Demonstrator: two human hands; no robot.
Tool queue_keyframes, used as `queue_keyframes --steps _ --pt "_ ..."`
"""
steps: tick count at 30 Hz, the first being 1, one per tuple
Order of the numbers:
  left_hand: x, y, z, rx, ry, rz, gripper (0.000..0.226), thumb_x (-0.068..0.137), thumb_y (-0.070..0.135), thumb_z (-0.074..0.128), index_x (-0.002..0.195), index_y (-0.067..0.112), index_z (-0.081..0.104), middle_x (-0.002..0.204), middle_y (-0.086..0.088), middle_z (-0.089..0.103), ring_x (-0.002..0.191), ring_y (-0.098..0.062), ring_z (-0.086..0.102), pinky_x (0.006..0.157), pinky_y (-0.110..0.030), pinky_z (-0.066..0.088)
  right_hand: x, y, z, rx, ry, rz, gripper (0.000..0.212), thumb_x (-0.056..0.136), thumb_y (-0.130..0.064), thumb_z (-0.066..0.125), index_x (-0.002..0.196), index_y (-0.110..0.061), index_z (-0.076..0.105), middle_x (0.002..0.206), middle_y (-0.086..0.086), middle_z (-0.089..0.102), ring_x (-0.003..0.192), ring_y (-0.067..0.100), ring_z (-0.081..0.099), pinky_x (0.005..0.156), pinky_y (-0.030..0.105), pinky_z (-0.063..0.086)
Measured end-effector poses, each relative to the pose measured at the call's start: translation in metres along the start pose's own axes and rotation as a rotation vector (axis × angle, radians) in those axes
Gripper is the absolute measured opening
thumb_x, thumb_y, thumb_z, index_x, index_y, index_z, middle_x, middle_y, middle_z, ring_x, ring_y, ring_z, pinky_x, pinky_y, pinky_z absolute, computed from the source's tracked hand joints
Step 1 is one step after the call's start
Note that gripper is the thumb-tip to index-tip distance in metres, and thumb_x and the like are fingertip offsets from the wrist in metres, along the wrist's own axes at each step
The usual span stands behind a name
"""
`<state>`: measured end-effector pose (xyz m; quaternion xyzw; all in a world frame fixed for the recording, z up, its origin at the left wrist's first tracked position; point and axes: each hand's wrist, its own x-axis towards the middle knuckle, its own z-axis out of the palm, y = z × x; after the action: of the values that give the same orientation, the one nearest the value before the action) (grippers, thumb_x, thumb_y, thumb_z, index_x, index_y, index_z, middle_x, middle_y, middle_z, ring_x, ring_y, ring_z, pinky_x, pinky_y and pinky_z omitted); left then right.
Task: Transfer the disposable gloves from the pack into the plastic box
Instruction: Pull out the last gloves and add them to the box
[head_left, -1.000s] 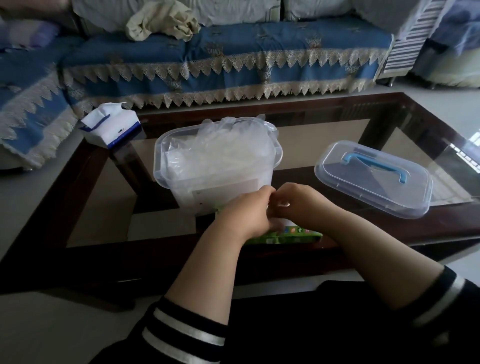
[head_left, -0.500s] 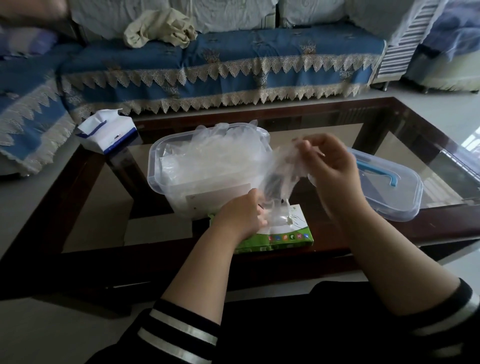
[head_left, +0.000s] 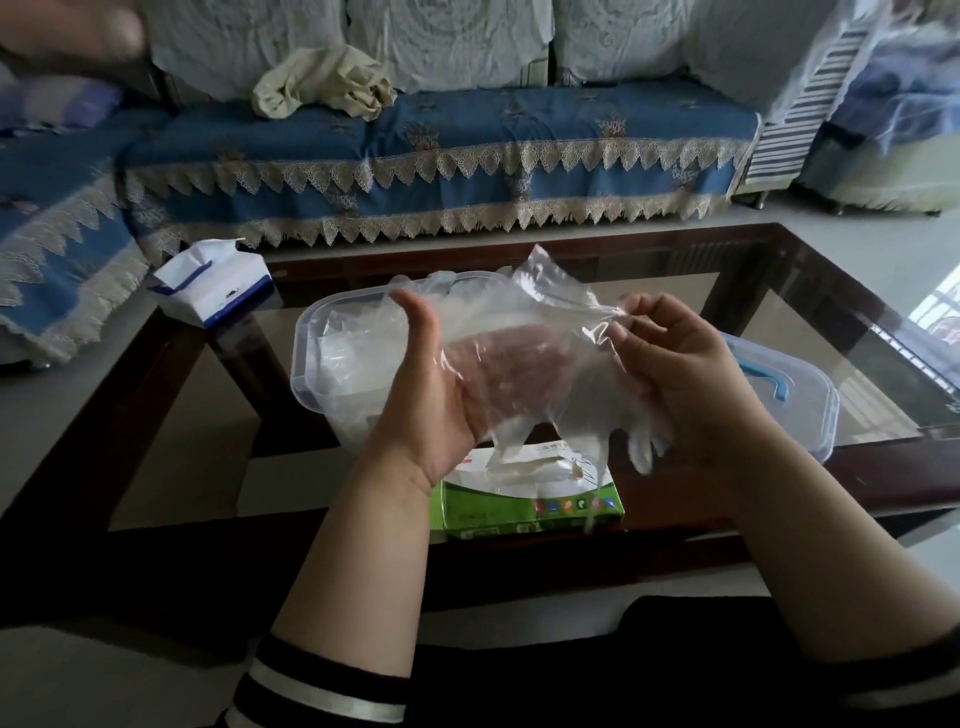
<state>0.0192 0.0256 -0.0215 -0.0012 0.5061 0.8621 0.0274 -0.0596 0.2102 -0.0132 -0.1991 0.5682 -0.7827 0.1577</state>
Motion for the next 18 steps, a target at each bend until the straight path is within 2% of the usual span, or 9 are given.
queue_keyframes --steps 3,6,8,10,13,16,18 --pt "-0.001 0.011 -0.002 0.231 0.057 0.022 0.084 0.072 0.070 0.038 0.115 0.003 0.065 0.109 -0.017 0.071 0.098 -0.028 0.070 0.081 -0.033 0.057 -0.001 0.000 0.001 -0.141 0.034 0.008 0.010 0.087 -0.006 0.058 0.092 -0.014 0.059 0.071 -0.004 0.065 0.063 0.012 0.057 0.050 0.020 0.047" --pt "0.001 0.017 0.002 0.341 0.131 0.092 0.038 0.080 0.035 0.063 0.112 0.013 0.063 0.098 -0.009 0.075 0.088 -0.018 0.071 0.070 -0.024 0.055 0.002 0.003 0.004 -0.260 0.035 0.026 0.017 0.089 -0.007 0.058 0.102 -0.017 0.061 0.075 -0.003 0.068 0.062 0.005 0.061 0.053 0.018 0.050" --pt "0.006 0.018 0.003 0.480 0.245 0.155 0.021 0.090 0.013 0.061 0.111 0.017 0.058 0.091 -0.002 0.076 0.080 -0.013 0.071 0.065 -0.022 0.052 0.004 0.004 0.006 -0.300 0.030 0.038 0.025 0.088 -0.008 0.060 0.111 -0.020 0.060 0.075 -0.002 0.066 0.058 0.007 0.056 0.050 0.019 0.048" --pt "0.011 0.022 0.002 0.601 0.380 0.218 0.018 0.096 0.008 0.054 0.109 0.021 0.051 0.090 0.003 0.076 0.074 -0.011 0.070 0.063 -0.023 0.048 0.012 0.002 0.009 -0.378 0.030 0.030 0.030 0.087 -0.009 0.062 0.114 -0.024 0.058 0.078 -0.004 0.065 0.056 0.007 0.053 0.048 0.018 0.045" --pt "0.016 0.035 -0.011 0.665 0.607 0.291 0.019 0.099 0.005 0.047 0.092 0.023 0.046 0.094 0.004 0.074 0.066 -0.007 0.069 0.058 -0.021 0.045 0.036 -0.005 0.016 -0.470 -0.010 -0.027 0.034 0.086 -0.004 0.063 0.110 -0.027 0.056 0.087 -0.004 0.063 0.057 0.007 0.051 0.046 0.019 0.043" --pt "0.022 0.045 -0.039 0.704 0.785 0.238 0.034 0.093 -0.007 0.039 0.078 0.020 0.052 0.099 0.005 0.070 0.062 -0.001 0.066 0.062 -0.021 0.048 0.076 -0.004 0.033 -0.604 -0.069 -0.098 0.029 0.086 0.001 0.063 0.108 -0.017 0.058 0.091 0.000 0.061 0.061 0.004 0.052 0.052 0.018 0.047" --pt "0.025 0.044 -0.057 0.896 0.900 0.185 0.042 0.091 -0.009 0.038 0.079 0.024 0.061 0.105 0.007 0.067 0.073 -0.002 0.064 0.064 -0.021 0.046 0.102 0.002 0.049 -0.785 -0.137 -0.159 0.019 0.088 -0.001 0.062 0.098 -0.017 0.059 0.089 -0.003 0.062 0.062 0.001 0.053 0.057 0.015 0.049"
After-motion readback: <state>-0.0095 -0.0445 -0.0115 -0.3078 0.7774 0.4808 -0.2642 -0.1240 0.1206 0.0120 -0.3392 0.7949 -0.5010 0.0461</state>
